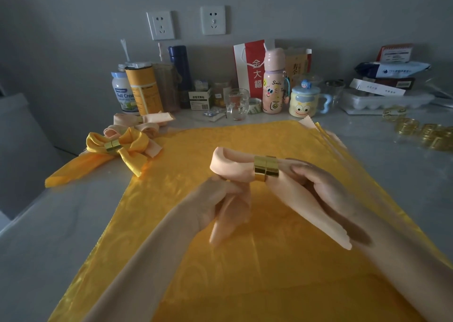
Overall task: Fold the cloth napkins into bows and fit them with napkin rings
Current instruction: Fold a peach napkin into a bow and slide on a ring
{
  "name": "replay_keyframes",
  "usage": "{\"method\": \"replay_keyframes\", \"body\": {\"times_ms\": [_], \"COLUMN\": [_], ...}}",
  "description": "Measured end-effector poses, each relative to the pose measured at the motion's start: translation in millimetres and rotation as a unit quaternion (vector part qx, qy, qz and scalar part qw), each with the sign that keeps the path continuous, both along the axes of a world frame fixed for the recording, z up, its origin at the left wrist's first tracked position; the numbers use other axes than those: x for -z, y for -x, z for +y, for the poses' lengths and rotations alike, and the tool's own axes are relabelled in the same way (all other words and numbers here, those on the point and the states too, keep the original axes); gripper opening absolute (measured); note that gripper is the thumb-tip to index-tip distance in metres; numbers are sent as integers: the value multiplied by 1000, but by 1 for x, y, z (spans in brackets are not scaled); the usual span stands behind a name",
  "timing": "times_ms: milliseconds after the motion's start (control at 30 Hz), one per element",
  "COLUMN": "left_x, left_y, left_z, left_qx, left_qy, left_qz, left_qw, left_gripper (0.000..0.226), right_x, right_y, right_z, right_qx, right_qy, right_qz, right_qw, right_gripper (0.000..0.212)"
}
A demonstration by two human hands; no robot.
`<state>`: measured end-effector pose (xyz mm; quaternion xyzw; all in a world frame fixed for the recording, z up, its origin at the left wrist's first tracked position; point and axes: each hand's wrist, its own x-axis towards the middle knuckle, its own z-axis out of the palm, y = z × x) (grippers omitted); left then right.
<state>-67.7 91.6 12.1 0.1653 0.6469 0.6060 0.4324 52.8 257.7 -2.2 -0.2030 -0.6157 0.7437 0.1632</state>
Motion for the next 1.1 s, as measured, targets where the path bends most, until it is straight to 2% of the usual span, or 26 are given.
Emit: {"method": "replay_keyframes", "body": {"times_ms": [100, 167, 300, 400, 500, 567, 633, 767, 833, 900, 1000, 1100], "left_x": [-1, 5, 6, 8, 9, 7, 9, 11, 11, 10, 7, 5], "left_y": [-6, -9, -24, -27, -23, -25, -28, -28, -25, -21, -18, -19], "left_z": [4, 7, 9, 15, 16, 13, 12, 12, 11, 9, 7, 8], "left_qx": [11, 22, 105, 89, 15, -13, -23, -17, 0, 14, 33, 39], "left_qy": [-39, -61, -31, -80, -136, -146, -132, -109, -107, -125, -115, -103], "left_qz": [5, 40, 88, 50, -48, -93, -100, -92, -94, -88, -78, -66], "left_qw": [999, 997, 990, 992, 989, 985, 986, 990, 990, 988, 990, 992], "left_gripper": [25, 33, 41, 36, 54, 42, 32, 53, 40, 31, 38, 39], "right_x": [0, -2, -6, -10, -10, -8, -5, -6, -11, -17, -25, -28], "right_y": [-2, -3, -6, -9, -7, -6, -5, -6, -9, -12, -14, -14], "right_z": [-4, -6, 0, -2, -12, -18, -20, -18, -14, -9, -4, -5], "right_qx": [8, 32, 59, 56, 20, 7, 5, -7, -26, -50, -58, -60], "right_qy": [-15, -28, -135, -117, -76, -113, -153, -170, -136, -50, 20, 51], "right_qz": [25, 26, -39, -26, 23, 23, 15, 5, -6, -13, -22, -35], "right_qw": [1000, 999, 988, 991, 997, 993, 988, 985, 990, 997, 998, 996], "right_gripper": [30, 27, 22, 20, 33, 24, 17, 17, 18, 23, 43, 46]}}
